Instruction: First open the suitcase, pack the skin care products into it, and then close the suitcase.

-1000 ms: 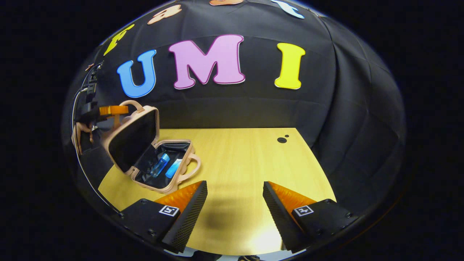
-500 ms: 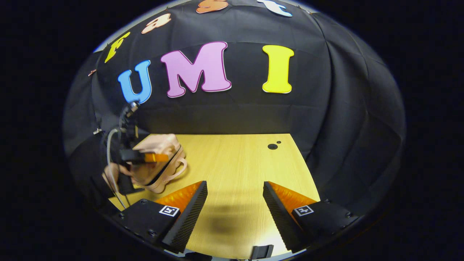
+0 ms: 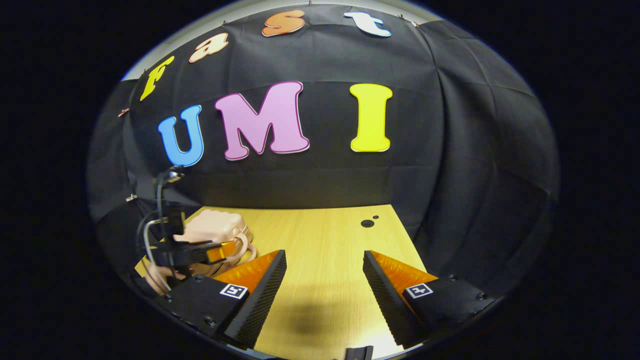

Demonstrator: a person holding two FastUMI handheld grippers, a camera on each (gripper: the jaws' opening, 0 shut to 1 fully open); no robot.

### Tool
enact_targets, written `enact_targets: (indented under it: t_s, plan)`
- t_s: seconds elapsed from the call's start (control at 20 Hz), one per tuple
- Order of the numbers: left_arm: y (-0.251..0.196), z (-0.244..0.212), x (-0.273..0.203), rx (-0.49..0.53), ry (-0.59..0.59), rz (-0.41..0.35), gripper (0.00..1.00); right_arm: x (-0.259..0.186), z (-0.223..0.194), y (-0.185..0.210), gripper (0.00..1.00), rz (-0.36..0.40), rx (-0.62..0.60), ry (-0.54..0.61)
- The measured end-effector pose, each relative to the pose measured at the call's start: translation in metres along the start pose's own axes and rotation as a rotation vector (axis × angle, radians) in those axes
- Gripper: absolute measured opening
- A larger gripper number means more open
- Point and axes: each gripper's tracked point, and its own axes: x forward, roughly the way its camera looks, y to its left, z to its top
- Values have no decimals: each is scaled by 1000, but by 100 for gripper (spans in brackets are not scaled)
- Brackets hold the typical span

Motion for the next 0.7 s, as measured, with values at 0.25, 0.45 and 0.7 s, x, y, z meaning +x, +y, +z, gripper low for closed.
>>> enact_targets:
  t_s: [0.25,0.45,0.7]
  plan:
    - [6,117,-125,102,-303,-14,96,-17,51,41,98,-12,0,-120]
    - [18,171,-188,73,-431,-42,96,-51,104,77,98,-12,-49,-294]
    - [58,183,-255,46,-566,26,96,-89,132,115,97,6,-50,-447]
